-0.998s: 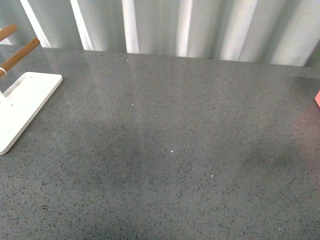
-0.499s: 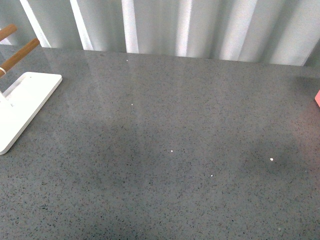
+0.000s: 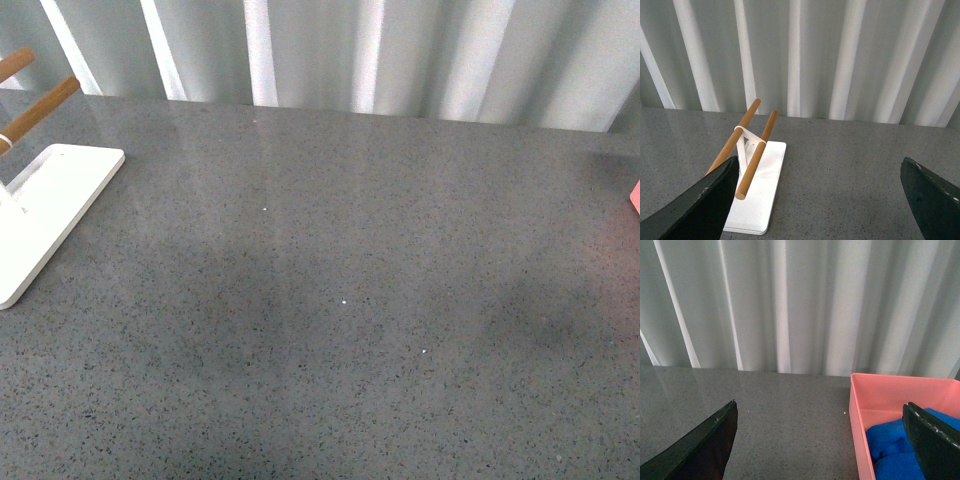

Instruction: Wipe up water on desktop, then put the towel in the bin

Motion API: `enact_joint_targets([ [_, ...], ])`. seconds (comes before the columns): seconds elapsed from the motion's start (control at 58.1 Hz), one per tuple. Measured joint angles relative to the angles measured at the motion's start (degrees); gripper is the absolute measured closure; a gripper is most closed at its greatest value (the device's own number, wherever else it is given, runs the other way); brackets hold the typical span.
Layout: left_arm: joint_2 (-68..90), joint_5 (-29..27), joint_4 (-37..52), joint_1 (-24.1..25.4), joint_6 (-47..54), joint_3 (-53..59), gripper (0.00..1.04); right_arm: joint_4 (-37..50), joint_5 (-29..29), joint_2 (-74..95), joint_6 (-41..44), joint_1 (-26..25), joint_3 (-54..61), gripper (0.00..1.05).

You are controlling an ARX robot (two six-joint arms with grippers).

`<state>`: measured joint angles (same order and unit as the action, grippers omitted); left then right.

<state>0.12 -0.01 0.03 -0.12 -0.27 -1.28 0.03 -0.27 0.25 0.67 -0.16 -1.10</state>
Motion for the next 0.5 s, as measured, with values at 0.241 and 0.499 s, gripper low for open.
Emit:
enact_joint_targets([
  [0.241, 0.0, 0.0, 0.0, 0.0, 0.0, 0.0, 0.07, 0.0, 0.0, 0.0, 0.0, 0.0, 0.0, 0.07],
  [0.499, 0.0, 0.0, 0.0, 0.0, 0.0, 0.0, 0.07, 0.0, 0.0, 0.0, 0.0, 0.0, 0.0, 0.07],
])
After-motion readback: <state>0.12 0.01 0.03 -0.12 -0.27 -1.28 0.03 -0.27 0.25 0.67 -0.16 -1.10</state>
